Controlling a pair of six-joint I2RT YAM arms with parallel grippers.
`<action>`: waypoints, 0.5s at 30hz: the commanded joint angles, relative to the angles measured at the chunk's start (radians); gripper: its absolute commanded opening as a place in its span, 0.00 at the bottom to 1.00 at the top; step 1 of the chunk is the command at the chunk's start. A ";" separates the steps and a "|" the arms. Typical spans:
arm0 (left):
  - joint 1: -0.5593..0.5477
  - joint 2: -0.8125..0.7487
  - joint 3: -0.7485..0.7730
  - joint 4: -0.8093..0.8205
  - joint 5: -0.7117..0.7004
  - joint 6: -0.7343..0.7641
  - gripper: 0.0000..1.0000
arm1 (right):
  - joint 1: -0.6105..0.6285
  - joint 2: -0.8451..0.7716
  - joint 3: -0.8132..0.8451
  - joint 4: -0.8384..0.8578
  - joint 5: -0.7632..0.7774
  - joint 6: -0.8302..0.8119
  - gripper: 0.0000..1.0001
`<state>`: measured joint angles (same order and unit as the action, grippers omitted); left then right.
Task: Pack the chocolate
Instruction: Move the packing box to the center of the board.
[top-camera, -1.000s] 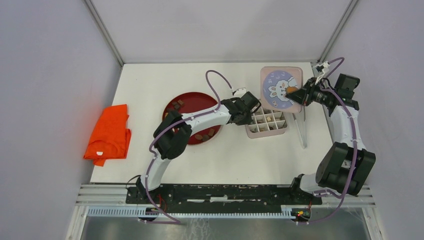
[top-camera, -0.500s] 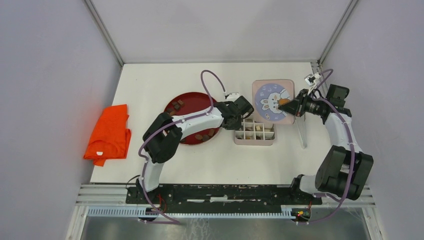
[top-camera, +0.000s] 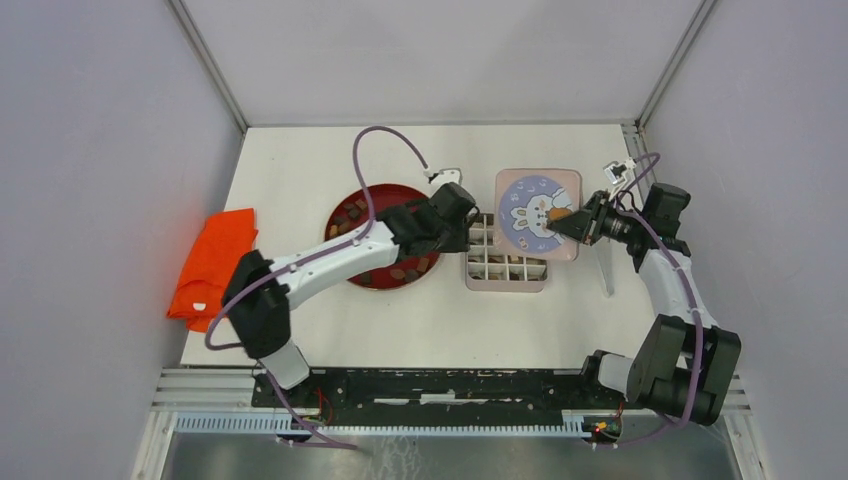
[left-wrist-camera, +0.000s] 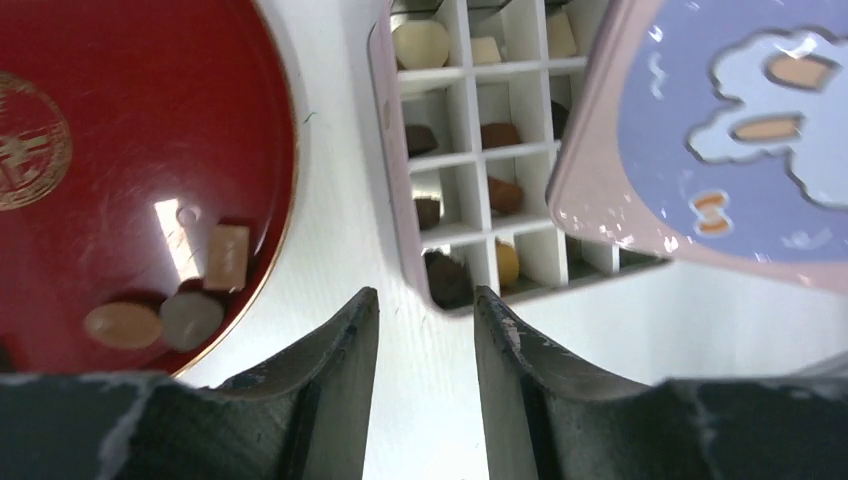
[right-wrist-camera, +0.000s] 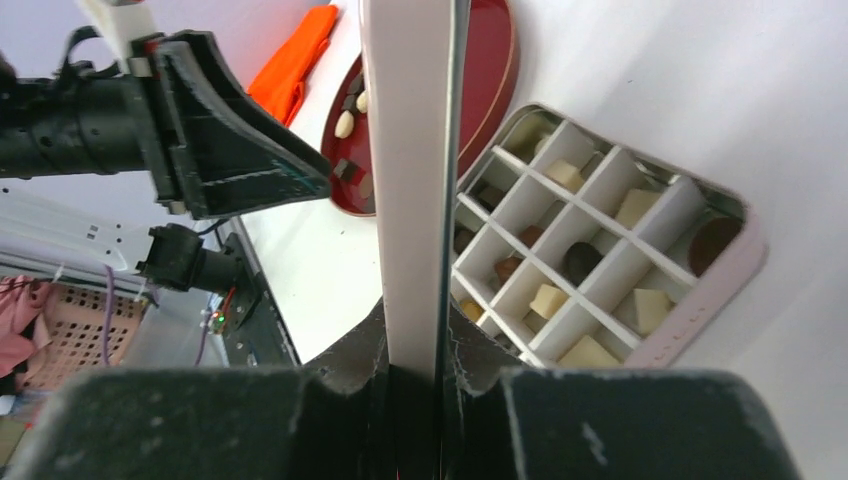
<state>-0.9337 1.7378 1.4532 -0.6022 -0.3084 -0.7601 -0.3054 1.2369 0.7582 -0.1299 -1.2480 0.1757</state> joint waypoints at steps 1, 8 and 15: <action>-0.004 -0.256 -0.220 0.206 0.044 0.099 0.49 | 0.062 0.002 -0.014 0.029 -0.026 0.064 0.00; 0.000 -0.536 -0.568 0.596 0.189 0.061 0.80 | 0.146 0.010 -0.155 0.304 -0.040 0.377 0.00; 0.035 -0.494 -0.630 0.685 0.242 0.024 0.81 | 0.177 0.065 -0.169 0.348 -0.042 0.440 0.00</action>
<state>-0.9249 1.2133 0.8558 -0.0704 -0.1284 -0.7101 -0.1322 1.2758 0.5667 0.1074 -1.2591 0.5278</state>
